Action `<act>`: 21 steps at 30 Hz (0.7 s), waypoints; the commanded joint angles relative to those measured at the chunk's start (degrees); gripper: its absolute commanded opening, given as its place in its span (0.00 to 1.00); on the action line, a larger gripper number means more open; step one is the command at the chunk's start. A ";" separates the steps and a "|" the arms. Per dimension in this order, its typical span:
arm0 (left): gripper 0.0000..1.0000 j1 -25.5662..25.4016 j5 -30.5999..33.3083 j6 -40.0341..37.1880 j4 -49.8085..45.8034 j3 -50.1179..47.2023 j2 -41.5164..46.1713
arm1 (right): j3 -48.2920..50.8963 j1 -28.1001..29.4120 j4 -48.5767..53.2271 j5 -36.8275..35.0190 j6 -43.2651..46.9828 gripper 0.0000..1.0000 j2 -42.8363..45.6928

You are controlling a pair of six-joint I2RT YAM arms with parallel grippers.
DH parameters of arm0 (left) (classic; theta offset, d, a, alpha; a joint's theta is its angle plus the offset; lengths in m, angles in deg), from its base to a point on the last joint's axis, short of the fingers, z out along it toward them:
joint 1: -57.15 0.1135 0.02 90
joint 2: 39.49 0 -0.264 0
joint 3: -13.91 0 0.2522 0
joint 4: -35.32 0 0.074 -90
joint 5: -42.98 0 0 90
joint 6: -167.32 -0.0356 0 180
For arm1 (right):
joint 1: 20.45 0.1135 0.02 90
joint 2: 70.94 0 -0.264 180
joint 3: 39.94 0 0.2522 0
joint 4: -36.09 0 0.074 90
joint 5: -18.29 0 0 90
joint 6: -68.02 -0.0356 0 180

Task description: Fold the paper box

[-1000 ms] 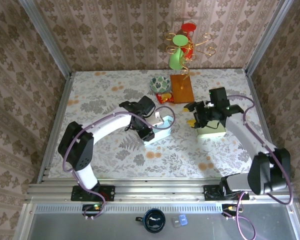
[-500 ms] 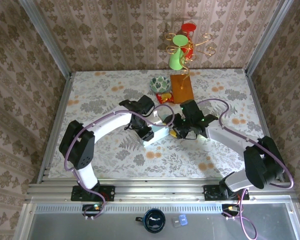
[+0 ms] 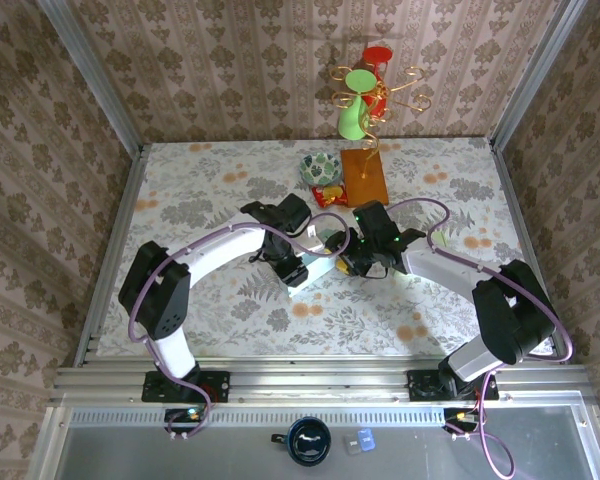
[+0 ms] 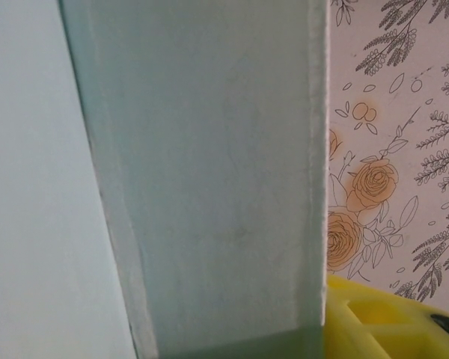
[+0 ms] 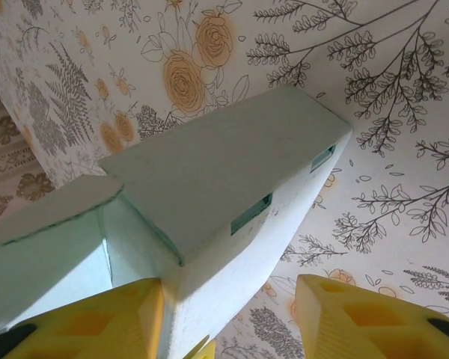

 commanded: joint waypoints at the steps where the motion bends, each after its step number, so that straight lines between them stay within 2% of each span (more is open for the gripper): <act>1: 0.51 -0.97 -0.92 0.67 0.69 -0.96 1.99 | -0.49 0.92 4.99 -2.87 0.65 0.44 -1.93; 5: 0.54 -0.86 -0.74 1.22 1.95 -1.43 3.09 | -1.82 1.27 9.85 -3.61 1.33 0.37 -2.58; 13: 0.50 -0.80 -1.04 0.95 2.05 -0.91 2.82 | -4.74 1.62 12.98 -2.90 2.96 0.38 -2.23; 17: 0.46 -0.46 -1.59 -0.74 1.77 -1.09 3.43 | -7.63 0.49 14.89 -3.62 11.57 0.43 1.51; 21: 0.44 0.17 -3.02 -4.37 1.12 -1.10 4.36 | -6.34 -4.12 13.10 -2.21 26.22 0.44 9.86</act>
